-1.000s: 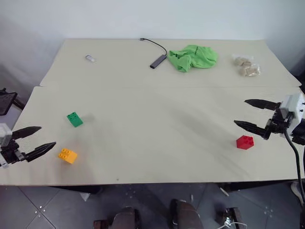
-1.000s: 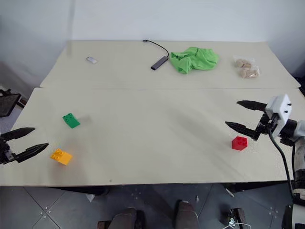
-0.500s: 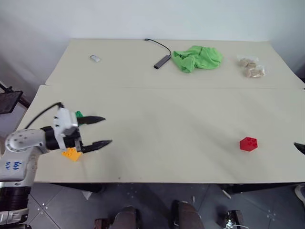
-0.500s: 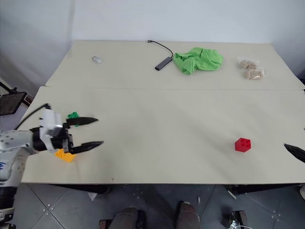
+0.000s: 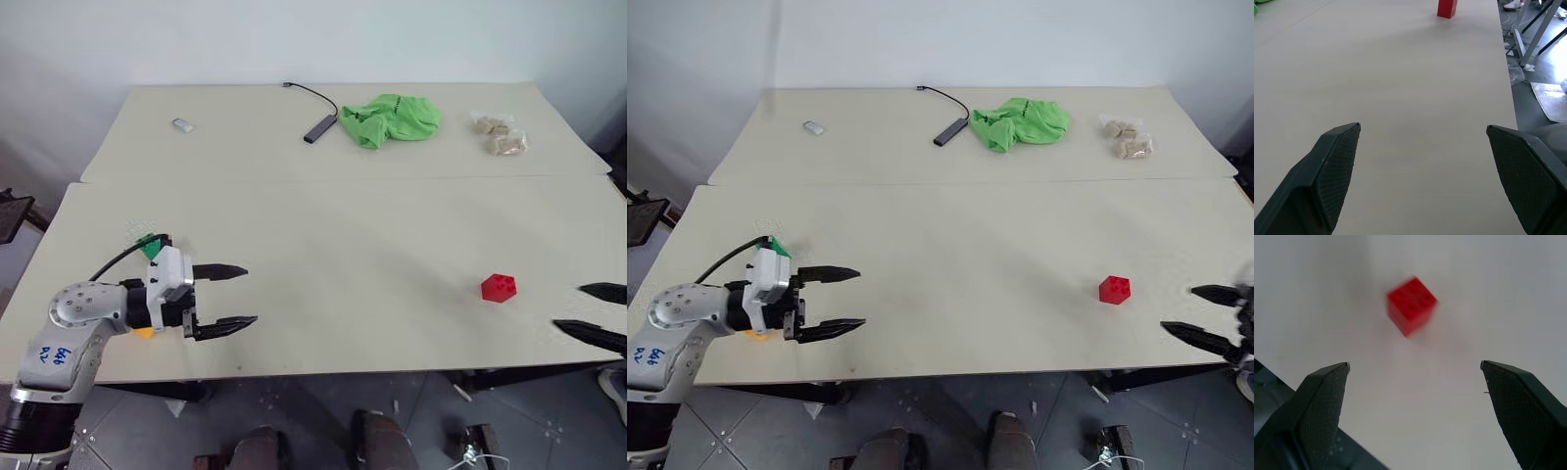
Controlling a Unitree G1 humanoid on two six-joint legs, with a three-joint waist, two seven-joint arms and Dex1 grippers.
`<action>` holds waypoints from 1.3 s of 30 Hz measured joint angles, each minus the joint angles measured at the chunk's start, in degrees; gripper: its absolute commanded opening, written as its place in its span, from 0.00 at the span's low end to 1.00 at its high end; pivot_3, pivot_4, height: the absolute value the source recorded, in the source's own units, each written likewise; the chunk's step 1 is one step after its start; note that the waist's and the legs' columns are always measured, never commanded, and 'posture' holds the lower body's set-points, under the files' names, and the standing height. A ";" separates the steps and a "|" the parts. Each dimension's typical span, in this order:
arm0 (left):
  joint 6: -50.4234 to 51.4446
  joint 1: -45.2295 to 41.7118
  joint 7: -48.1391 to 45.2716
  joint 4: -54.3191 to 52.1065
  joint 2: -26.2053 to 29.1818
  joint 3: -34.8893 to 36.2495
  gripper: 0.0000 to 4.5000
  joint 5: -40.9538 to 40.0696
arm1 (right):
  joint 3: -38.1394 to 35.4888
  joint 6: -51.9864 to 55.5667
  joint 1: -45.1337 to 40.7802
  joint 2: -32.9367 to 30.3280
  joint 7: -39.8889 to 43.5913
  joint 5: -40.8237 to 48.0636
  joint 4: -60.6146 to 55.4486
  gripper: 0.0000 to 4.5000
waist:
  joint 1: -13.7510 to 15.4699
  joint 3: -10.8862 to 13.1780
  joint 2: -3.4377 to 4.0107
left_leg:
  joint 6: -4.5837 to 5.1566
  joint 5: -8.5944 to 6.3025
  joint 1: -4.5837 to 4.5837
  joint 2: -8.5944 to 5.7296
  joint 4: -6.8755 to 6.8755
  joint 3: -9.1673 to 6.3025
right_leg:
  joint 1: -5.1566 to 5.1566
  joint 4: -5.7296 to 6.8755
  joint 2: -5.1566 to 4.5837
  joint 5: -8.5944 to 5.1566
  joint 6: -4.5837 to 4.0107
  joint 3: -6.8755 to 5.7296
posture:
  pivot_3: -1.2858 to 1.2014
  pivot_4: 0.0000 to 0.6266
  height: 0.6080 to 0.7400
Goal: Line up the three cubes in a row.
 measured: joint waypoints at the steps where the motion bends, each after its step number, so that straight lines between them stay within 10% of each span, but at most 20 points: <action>1: 0.07 -0.35 0.13 -0.07 -0.15 -0.17 0.97 0.04 | 3.95 -1.22 -4.16 0.00 0.39 -1.50 2.12 1.00 | 0.10 0.00 0.02 | 0.02 0.01 -0.06 -0.03 0.02 0.06 | -0.01 -0.04 -0.01 0.00 0.00 0.00 | 0.52 0.24 1.00; 9: 1.71 -2.82 1.64 -1.10 -1.39 -1.99 0.97 0.03 | 25.67 -11.26 -29.87 3.27 4.99 -15.12 23.19 1.00 | 0.47 0.01 0.03 | 0.03 0.01 -0.14 -0.01 0.06 0.09 | -0.06 -0.03 0.00 0.01 0.01 -0.11 | 0.52 0.24 1.00; 20: 2.35 0.15 3.24 -4.21 -0.60 0.12 1.00 0.04 | 31.17 -22.06 -39.68 7.98 12.63 -19.66 36.35 0.34 | 0.05 0.01 0.04 | 0.02 0.01 -0.16 0.01 0.08 0.03 | -0.06 0.01 0.00 0.01 0.02 -0.18 | 0.52 0.24 1.00; 30: 1.48 5.03 6.01 -4.90 -0.42 2.93 1.00 1.09 | 42.19 -3.35 -53.74 24.53 16.38 -16.55 13.75 0.34 | -0.82 0.02 0.09 | -0.10 -0.01 -0.14 0.13 0.12 -0.04 | -0.23 0.37 0.04 0.00 -0.01 -0.19 | 0.52 0.24 1.00; 39: -0.70 8.56 8.78 -4.81 -1.33 3.28 1.00 3.72 | 53.74 -0.65 -60.84 38.13 8.81 -26.68 18.74 0.34 | 0.57 0.02 0.08 | -0.05 -0.22 -1.06 0.03 0.86 -0.72 | -0.36 0.36 0.01 0.02 0.03 -0.72 | 0.52 0.24 1.00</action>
